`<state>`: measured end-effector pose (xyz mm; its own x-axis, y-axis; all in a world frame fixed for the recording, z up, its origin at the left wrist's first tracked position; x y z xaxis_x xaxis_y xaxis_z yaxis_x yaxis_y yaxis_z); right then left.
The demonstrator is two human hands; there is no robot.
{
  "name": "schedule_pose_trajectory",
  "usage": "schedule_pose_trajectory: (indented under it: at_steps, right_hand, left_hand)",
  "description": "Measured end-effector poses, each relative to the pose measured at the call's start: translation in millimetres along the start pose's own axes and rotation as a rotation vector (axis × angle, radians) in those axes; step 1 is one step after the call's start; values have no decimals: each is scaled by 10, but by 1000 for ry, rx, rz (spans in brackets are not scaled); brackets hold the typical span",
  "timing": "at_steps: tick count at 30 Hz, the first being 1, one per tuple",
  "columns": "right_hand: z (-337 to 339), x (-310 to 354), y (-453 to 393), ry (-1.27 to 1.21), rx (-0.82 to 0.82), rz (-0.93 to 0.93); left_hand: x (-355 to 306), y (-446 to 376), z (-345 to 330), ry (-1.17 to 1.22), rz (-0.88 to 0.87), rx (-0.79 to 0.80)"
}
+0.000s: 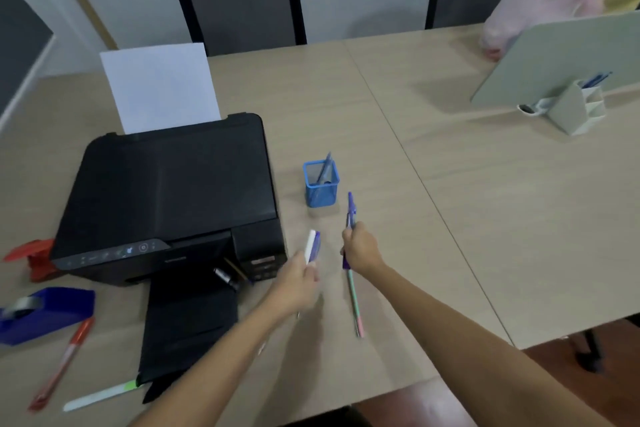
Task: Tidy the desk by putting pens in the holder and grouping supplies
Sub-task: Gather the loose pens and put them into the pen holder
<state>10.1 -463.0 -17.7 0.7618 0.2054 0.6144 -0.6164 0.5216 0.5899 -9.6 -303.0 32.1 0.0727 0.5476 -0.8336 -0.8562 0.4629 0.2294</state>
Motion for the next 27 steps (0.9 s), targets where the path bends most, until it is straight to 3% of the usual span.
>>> schedule_pose_trajectory:
  at_steps: [4, 9, 16, 22, 27]
  right_hand:
    - [383, 480, -158, -427, 76, 119]
    - [548, 1099, -398, -560, 108, 284]
    - [312, 1361, -826, -417, 32, 210]
    - [150, 1215, -1016, -162, -46, 278]
    - [145, 1192, -1004, -188, -51, 326]
  left_hand:
    - [-617, -601, 518, 402, -70, -200]
    - [-845, -1424, 814, 652, -45, -431]
    - [-585, -2107, 580, 561, 18, -511]
    - [-353, -2293, 423, 440, 91, -436]
    - [-355, -2252, 406, 383, 91, -409]
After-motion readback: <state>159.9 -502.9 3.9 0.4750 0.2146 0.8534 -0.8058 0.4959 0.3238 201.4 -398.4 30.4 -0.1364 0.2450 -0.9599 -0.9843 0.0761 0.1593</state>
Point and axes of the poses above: each hand's wrist, its own y-axis away from the middle knuckle, its own z-axis out of the back of the hand, x = y × z, the point moved 1 cm from there along -y, towards the middle knuckle, and after that the axes turned 13 degrees about -z, right-handed, at the moved point
